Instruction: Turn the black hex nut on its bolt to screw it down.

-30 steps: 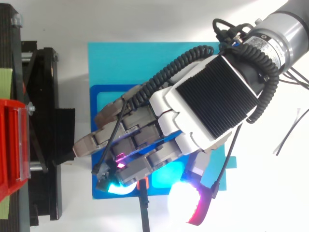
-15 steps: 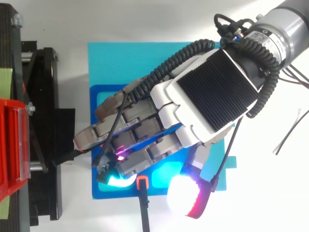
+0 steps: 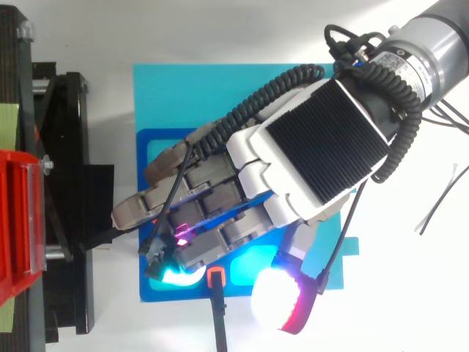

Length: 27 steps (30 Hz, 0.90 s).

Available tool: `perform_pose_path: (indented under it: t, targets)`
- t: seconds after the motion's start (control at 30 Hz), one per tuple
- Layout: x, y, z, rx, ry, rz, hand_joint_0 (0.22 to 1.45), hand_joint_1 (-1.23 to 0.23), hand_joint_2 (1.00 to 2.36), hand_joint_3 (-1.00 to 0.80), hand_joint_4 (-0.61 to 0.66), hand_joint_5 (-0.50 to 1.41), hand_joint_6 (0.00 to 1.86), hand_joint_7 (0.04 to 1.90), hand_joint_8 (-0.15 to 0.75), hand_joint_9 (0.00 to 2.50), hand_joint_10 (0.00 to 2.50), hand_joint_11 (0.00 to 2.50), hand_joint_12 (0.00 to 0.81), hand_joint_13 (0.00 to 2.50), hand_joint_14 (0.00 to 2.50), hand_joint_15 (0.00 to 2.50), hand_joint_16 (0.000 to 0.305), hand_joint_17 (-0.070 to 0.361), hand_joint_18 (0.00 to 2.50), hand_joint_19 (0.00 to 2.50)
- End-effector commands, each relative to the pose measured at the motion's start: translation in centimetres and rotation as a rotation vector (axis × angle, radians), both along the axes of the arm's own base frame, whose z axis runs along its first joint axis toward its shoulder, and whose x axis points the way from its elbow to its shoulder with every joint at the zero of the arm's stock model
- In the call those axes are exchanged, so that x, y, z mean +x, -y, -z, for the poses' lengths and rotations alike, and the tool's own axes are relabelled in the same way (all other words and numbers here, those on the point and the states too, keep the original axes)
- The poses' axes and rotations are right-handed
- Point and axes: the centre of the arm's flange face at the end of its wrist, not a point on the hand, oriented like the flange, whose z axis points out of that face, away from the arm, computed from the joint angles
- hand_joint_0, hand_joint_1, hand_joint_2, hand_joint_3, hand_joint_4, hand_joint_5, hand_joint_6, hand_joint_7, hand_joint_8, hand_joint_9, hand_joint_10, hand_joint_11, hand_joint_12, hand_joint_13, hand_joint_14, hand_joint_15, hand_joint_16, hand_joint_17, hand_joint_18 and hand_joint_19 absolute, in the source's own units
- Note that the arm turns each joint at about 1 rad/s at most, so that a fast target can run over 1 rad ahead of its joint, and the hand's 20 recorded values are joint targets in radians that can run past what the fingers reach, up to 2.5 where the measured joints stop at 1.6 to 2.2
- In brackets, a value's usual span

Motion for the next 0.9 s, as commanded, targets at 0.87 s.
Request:
perform_pose_path:
  t: [0.87]
  targets:
    - [1.4,-0.8,2.7,0.021,0.036,-0.027,0.53,-0.24,1.0,-0.5,0.24,-0.05,0.5,1.22,0.296,0.77,0.01,0.33,0.293,0.39,0.0,0.09,0.047,0.106,0.45,0.52]
